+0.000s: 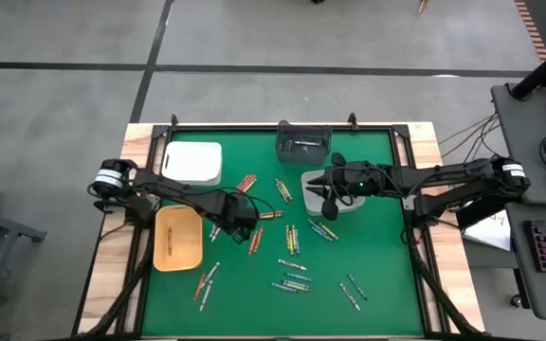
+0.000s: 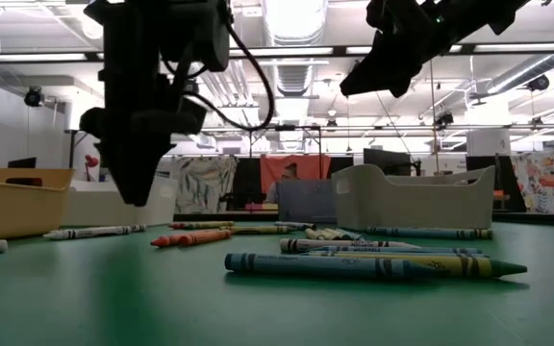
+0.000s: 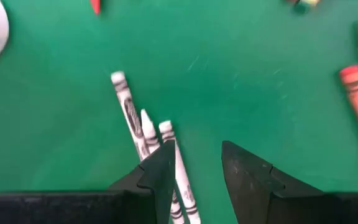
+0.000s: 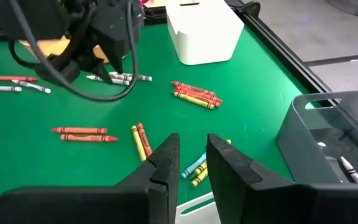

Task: Sort crayons
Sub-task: Put the white crayon into the black bin

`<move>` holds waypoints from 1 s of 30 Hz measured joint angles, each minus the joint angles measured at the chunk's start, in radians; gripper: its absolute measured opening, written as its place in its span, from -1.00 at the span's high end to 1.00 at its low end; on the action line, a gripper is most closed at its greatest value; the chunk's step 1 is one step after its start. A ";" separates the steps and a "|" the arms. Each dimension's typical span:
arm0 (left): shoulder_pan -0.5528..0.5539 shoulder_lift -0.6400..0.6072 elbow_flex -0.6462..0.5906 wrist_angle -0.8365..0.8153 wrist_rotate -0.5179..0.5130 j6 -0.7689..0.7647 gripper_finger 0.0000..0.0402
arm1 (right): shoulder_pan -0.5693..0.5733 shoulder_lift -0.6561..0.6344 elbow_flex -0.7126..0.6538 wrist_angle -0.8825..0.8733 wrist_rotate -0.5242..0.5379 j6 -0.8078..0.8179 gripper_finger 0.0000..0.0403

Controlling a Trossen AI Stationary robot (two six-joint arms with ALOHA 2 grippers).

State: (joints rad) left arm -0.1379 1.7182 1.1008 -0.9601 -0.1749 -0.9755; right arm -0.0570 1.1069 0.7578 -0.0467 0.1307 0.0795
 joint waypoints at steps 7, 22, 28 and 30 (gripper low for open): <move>-0.018 0.004 -0.023 0.002 -0.003 -0.036 0.44 | 0.000 0.000 0.000 0.000 0.000 -0.002 0.66; -0.039 0.004 -0.086 0.031 -0.049 -0.067 0.44 | 0.000 0.001 0.000 0.000 0.000 0.025 0.66; -0.039 0.005 -0.097 0.065 -0.049 -0.076 0.44 | 0.000 0.002 0.000 0.000 0.000 0.025 0.66; -0.040 0.005 -0.098 0.074 -0.049 -0.077 0.44 | 0.000 0.002 0.000 0.000 0.000 0.025 0.66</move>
State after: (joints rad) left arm -0.1780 1.7229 1.0031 -0.8856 -0.2237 -1.0527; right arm -0.0570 1.1091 0.7578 -0.0467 0.1307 0.1043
